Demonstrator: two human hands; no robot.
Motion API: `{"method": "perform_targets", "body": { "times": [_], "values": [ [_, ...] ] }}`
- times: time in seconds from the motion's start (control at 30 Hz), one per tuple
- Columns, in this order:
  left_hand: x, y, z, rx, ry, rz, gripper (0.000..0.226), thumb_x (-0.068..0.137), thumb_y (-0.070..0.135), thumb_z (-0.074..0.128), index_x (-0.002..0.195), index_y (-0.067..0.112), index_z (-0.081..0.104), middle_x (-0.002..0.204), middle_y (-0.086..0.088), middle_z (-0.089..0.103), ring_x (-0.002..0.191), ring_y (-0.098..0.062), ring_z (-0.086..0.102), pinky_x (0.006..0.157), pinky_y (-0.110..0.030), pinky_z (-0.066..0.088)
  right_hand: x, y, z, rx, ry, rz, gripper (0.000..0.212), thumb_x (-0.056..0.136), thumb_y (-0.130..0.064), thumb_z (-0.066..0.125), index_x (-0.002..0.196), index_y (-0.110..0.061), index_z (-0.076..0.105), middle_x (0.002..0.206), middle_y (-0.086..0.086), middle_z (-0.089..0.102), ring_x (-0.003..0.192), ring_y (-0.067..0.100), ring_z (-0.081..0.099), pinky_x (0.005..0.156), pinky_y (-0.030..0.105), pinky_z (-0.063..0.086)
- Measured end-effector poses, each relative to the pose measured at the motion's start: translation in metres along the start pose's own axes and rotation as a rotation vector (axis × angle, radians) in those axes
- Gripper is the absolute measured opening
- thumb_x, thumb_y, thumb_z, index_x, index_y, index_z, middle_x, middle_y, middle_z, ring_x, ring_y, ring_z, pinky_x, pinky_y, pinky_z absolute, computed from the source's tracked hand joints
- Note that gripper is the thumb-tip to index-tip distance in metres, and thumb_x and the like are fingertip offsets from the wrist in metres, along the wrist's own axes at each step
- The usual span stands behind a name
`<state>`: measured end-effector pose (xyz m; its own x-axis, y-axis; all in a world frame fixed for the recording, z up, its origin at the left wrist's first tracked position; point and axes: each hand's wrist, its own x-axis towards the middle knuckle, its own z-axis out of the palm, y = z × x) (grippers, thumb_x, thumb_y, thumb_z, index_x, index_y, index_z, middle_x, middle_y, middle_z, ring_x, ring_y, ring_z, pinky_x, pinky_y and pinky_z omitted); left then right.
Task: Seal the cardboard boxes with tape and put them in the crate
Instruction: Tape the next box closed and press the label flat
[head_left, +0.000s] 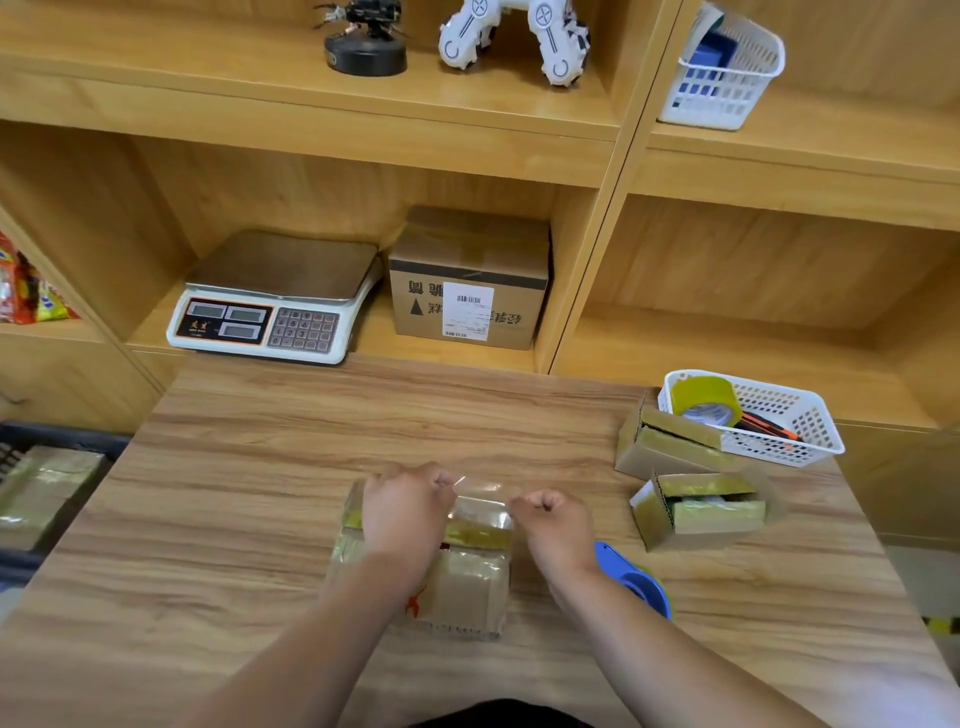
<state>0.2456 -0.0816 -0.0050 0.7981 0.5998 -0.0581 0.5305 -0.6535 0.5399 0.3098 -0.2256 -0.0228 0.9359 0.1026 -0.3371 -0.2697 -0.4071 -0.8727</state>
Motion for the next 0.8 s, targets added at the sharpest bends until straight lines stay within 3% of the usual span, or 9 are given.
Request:
{"method": "perform_targets", "body": {
  "times": [0.13, 0.27, 0.4, 0.53, 0.67, 0.8],
  "values": [
    [0.008, -0.007, 0.018, 0.114, -0.052, 0.043, 0.018, 0.091, 0.032, 0.05, 0.096, 0.036, 0.067, 0.083, 0.012, 0.066, 0.102, -0.014, 0.048, 0.076, -0.03, 0.019, 0.008, 0.008, 0.001, -0.107, -0.017, 0.056, 0.032, 0.074, -0.024, 0.073, 0.045, -0.024, 0.059, 0.046, -0.013, 0.054, 0.059, 0.013, 0.053, 0.076, 0.034, 0.046],
    [0.009, -0.016, 0.027, 0.072, -0.056, -0.005, 0.019, 0.089, 0.034, 0.054, 0.101, 0.036, 0.068, 0.087, 0.012, 0.067, 0.104, -0.01, 0.045, 0.075, -0.027, 0.018, 0.015, 0.01, 0.004, -0.231, -0.058, 0.054, 0.033, 0.073, -0.032, 0.073, 0.044, -0.026, 0.058, 0.048, -0.014, 0.056, 0.065, 0.015, 0.058, 0.079, 0.033, 0.045],
    [0.01, -0.018, 0.028, 0.059, -0.054, -0.03, 0.019, 0.089, 0.037, 0.056, 0.104, 0.036, 0.068, 0.086, 0.012, 0.067, 0.104, -0.011, 0.045, 0.078, -0.028, 0.02, 0.02, 0.011, 0.008, -0.321, -0.037, 0.033, 0.025, 0.073, -0.033, 0.07, 0.051, -0.024, 0.063, 0.052, -0.024, 0.06, 0.066, 0.004, 0.059, 0.09, 0.035, 0.045],
    [0.011, -0.018, 0.03, 0.096, -0.088, -0.031, 0.016, 0.089, 0.036, 0.055, 0.101, 0.034, 0.066, 0.082, 0.013, 0.063, 0.103, -0.012, 0.045, 0.077, -0.028, 0.02, 0.023, 0.017, 0.01, -0.317, -0.048, 0.037, 0.023, 0.074, -0.034, 0.07, 0.051, -0.03, 0.065, 0.057, -0.017, 0.065, 0.066, 0.007, 0.062, 0.083, 0.033, 0.05],
    [0.011, -0.022, 0.033, 0.12, -0.077, -0.003, 0.014, 0.088, 0.036, 0.056, 0.099, 0.034, 0.065, 0.081, 0.013, 0.064, 0.102, -0.012, 0.047, 0.078, -0.028, 0.018, 0.025, 0.022, 0.011, -0.32, -0.071, 0.022, 0.024, 0.076, -0.033, 0.07, 0.055, -0.021, 0.066, 0.059, -0.012, 0.066, 0.069, 0.017, 0.065, 0.076, 0.034, 0.053],
    [0.013, -0.024, 0.035, 0.145, -0.083, 0.002, 0.022, 0.088, 0.037, 0.055, 0.108, 0.038, 0.065, 0.088, 0.013, 0.068, 0.106, -0.01, 0.048, 0.086, -0.03, 0.021, 0.023, 0.023, 0.013, -0.36, -0.064, -0.04, 0.036, 0.079, -0.033, 0.069, 0.045, -0.034, 0.058, 0.046, -0.015, 0.053, 0.082, 0.024, 0.059, 0.076, 0.032, 0.047]
  ]
}}
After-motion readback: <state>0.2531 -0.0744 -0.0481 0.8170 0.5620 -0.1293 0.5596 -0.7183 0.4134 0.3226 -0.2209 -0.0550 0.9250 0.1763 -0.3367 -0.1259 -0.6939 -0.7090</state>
